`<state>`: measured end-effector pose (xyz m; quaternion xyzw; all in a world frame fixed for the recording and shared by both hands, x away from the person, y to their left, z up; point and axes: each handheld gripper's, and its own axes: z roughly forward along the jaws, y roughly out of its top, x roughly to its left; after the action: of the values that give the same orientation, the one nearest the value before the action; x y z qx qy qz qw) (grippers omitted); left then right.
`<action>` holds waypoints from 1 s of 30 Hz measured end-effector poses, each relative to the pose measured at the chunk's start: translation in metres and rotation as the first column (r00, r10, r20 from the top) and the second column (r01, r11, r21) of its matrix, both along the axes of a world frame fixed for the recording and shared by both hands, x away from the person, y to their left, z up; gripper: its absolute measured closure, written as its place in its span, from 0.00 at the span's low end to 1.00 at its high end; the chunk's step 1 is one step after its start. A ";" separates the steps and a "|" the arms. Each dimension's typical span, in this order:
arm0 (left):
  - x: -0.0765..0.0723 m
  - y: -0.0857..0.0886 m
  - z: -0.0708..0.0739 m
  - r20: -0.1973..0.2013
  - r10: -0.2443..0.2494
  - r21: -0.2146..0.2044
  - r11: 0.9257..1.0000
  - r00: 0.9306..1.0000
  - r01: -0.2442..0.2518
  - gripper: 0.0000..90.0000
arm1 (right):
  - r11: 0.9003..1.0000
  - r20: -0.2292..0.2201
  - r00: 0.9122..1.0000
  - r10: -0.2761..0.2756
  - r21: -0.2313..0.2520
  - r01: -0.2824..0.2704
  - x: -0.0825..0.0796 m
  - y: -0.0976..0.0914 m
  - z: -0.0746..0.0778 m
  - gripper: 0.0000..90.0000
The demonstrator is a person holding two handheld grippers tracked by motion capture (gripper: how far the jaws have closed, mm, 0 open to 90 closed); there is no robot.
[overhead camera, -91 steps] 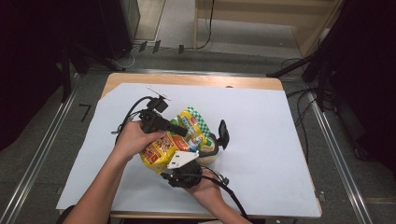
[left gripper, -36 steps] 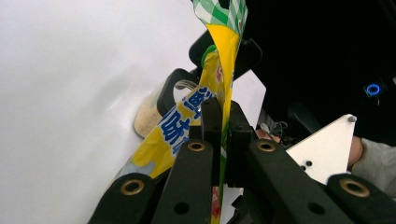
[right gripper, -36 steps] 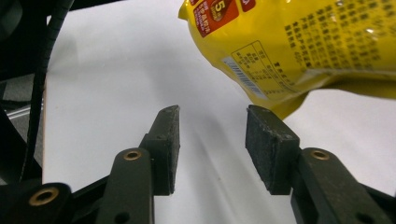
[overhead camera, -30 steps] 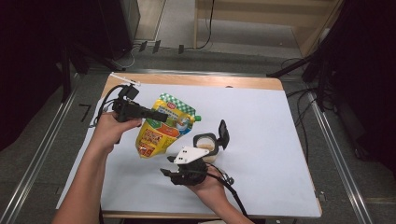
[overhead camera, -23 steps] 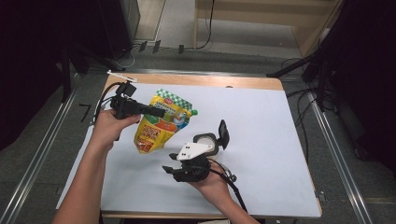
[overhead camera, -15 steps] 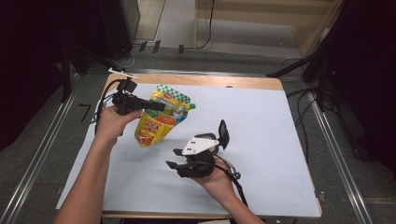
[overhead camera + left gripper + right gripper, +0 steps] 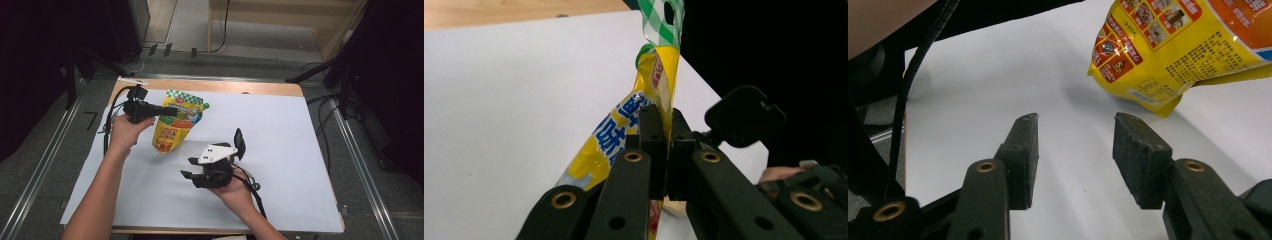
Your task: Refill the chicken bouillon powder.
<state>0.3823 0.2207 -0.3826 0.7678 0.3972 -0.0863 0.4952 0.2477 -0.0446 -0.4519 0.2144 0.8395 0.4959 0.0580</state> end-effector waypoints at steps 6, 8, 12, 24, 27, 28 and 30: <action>-0.012 0.012 0.000 0.028 -0.013 0.012 1.000 1.000 0.012 0.97 | 1.000 0.007 1.000 0.012 -0.007 -0.012 0.000 0.001 0.000 0.61; -0.015 0.018 -0.002 0.021 -0.012 0.001 1.000 1.000 0.012 0.95 | 1.000 0.006 1.000 0.014 -0.010 -0.014 -0.001 0.002 0.000 0.61; -0.018 0.028 -0.001 0.035 0.005 0.004 1.000 0.999 -0.005 0.92 | 1.000 0.019 1.000 0.022 -0.012 -0.022 -0.002 0.003 0.001 0.61; -0.031 0.038 0.014 0.081 0.025 0.065 0.997 0.996 -0.030 0.73 | 0.999 0.020 0.999 0.038 -0.015 -0.038 -0.001 0.005 0.003 0.61; -0.034 0.038 0.020 0.091 0.026 0.065 0.997 0.996 -0.032 0.71 | 0.999 0.013 0.999 0.042 -0.018 -0.042 0.000 0.004 0.003 0.61; -0.035 0.038 0.022 0.092 0.025 0.063 0.998 0.995 -0.031 0.71 | 0.999 0.013 0.999 0.043 -0.019 -0.043 0.001 0.004 0.003 0.61; -0.036 0.038 0.025 0.090 0.025 0.068 0.997 0.996 -0.032 0.69 | 0.999 0.011 0.999 0.043 -0.020 -0.043 0.001 0.004 0.003 0.61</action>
<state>0.3459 0.2586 -0.3576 0.7819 0.3886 -0.0312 0.4864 0.2490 -0.0406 -0.4485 0.1931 0.8485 0.4897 0.0542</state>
